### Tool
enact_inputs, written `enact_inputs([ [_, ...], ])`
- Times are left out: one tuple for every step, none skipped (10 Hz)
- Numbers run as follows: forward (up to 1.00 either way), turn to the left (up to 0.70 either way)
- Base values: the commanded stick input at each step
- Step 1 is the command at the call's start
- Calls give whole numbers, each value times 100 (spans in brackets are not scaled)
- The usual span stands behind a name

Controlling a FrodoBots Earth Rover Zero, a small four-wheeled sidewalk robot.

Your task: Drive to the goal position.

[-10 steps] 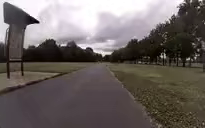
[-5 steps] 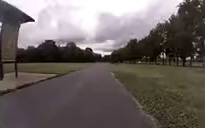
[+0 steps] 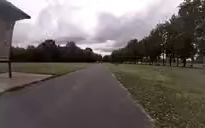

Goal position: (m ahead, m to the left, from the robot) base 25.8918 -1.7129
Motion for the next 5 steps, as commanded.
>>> enact_inputs([
  [70,11],
  [70,6],
  [70,1],
  [70,0],
  [70,0],
])
